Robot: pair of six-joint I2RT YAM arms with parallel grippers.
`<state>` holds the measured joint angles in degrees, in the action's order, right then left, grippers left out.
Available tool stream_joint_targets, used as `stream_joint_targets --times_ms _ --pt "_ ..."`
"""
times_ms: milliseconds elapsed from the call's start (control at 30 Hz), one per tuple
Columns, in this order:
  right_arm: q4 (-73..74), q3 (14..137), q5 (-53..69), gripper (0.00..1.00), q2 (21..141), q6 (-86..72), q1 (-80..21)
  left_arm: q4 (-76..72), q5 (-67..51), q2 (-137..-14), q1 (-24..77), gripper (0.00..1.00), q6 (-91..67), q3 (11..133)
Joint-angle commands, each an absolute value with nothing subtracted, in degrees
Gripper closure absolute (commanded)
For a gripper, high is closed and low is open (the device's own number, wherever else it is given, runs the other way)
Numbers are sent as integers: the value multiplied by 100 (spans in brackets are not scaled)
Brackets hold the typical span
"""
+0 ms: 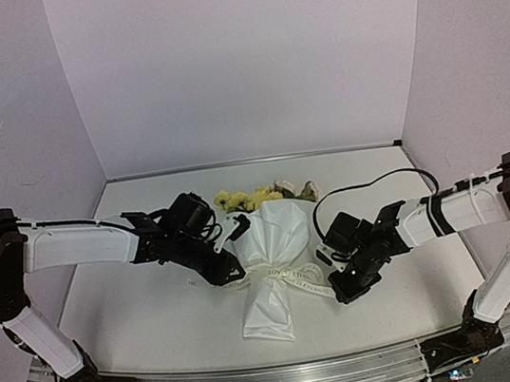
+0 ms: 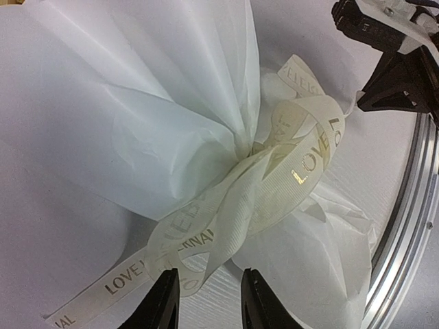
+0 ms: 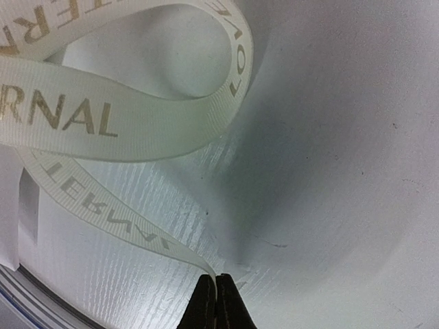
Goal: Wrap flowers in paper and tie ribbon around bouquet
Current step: Cross the half-tied ribbon over the folded bouquet.
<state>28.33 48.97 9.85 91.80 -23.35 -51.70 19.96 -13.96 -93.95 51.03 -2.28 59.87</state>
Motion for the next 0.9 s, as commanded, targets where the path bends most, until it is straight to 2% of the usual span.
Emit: stream_joint_targets --times_ms 0,367,467,600,867 --pt "2795 4965 865 100 9090 -2285 -5198 1960 -1499 -9552 5115 68 -9 6395" --pt "2752 4913 831 100 9070 -2285 -5200 1951 -1684 -9752 5122 75 103 6478" --pt "2750 4913 809 100 9082 -2292 -5201 1889 -1643 -9720 5123 83 87 6442" --pt "2751 4897 733 100 9053 -2304 -5203 1818 -1426 -9699 5124 99 7 6404" --pt "2820 4715 525 100 8924 -2350 -5200 1548 -742 -9250 5115 100 -531 5950"
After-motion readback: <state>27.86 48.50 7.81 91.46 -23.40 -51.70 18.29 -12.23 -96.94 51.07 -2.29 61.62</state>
